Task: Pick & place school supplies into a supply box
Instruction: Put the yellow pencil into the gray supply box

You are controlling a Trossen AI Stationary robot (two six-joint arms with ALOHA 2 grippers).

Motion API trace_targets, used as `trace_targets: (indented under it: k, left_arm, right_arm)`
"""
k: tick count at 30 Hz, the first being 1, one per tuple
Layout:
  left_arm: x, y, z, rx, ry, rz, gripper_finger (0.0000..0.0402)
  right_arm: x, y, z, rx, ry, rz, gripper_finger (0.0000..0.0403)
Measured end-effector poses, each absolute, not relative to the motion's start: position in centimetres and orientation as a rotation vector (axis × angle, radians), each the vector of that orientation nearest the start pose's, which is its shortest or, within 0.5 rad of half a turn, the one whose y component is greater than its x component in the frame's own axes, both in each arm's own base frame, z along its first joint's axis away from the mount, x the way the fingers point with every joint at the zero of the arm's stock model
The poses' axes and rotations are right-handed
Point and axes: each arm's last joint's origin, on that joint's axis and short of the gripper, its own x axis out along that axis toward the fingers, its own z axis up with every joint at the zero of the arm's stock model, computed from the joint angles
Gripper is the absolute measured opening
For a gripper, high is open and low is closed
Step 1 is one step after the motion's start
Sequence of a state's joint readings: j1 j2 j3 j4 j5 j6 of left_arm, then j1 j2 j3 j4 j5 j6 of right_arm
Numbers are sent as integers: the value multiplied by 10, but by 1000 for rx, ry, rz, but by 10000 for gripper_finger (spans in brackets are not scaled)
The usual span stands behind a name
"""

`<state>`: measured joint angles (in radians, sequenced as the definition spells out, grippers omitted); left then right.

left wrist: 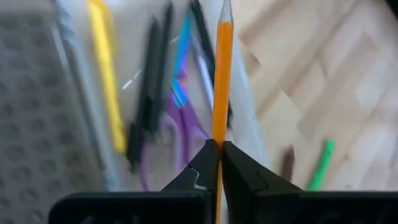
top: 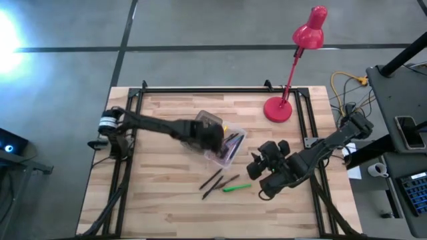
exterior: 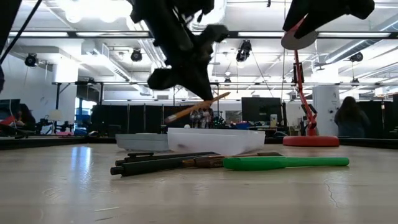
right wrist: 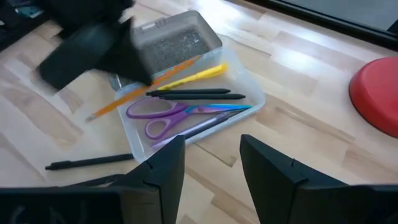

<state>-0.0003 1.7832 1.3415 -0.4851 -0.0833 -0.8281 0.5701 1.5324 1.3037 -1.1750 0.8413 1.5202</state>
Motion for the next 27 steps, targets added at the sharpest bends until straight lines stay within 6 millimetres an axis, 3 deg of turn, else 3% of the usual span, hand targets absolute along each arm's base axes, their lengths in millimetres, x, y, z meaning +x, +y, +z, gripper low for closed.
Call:
trace_targets:
  k: [4,10,14,21,27]
  left_arm:
    - [380,35,234,-774,821,470,1]
    - [380,60,237,-815,769,476,1]
    - [386,67,234,-834,744,462,1]
    - [414,66,202,-864,837,416,0]
    - [421,70,208,-869,816,400,0]
  right_arm:
    - [246,132,282,454,608,-878,146]
    - [250,135,274,434,630,-885,146]
    - [251,136,273,432,631,-885,146]
    - [250,136,274,439,646,-879,146]
    - [249,137,274,454,658,-876,146]
